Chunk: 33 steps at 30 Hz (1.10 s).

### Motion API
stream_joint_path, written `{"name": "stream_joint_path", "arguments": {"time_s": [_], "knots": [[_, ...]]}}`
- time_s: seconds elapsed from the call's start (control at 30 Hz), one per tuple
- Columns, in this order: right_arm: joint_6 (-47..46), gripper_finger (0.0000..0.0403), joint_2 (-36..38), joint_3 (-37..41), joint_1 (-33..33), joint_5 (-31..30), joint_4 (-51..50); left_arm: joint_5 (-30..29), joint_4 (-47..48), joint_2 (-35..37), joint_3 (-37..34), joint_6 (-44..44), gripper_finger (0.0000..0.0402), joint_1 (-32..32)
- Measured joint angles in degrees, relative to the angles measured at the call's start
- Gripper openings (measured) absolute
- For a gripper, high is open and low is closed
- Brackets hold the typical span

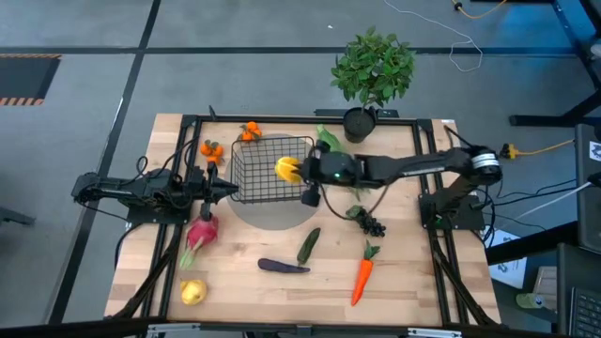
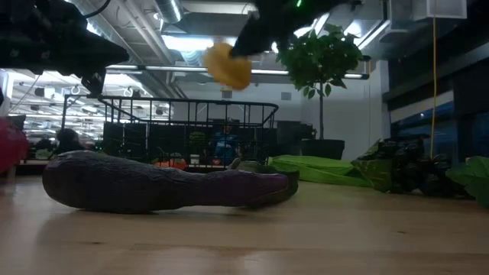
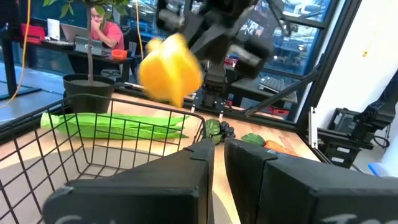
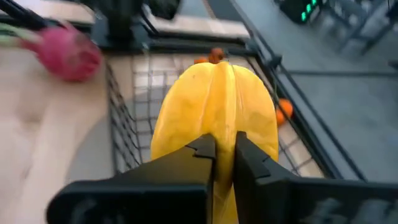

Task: Build produce basket
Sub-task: Put the yellow starfruit into the black wire basket, then put the dark purple grapes into the black wire basket

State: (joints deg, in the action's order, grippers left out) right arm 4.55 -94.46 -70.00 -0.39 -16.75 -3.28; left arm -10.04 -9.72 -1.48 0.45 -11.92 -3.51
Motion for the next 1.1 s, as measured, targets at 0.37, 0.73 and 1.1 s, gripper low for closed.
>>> {"name": "stream_joint_path", "arguments": {"time_s": [0.37, 0.73, 1.1], "knots": [[0.26, 0.0121, -1.40, -0.36, -2.53, 3.30, 2.32, 0.02, 0.02, 0.00, 0.00, 0.02, 0.0029, 0.00], [-1.77, 0.0181, 1.17, -10.47, -1.93, 3.28, -17.31, 0.02, 0.04, 0.00, 0.00, 0.02, 0.0029, 0.00], [-19.62, 0.0173, 5.34, -16.96, 3.41, 9.05, -62.72, 0.02, 0.11, -0.02, 0.00, 0.04, 0.0029, 0.00]]}}
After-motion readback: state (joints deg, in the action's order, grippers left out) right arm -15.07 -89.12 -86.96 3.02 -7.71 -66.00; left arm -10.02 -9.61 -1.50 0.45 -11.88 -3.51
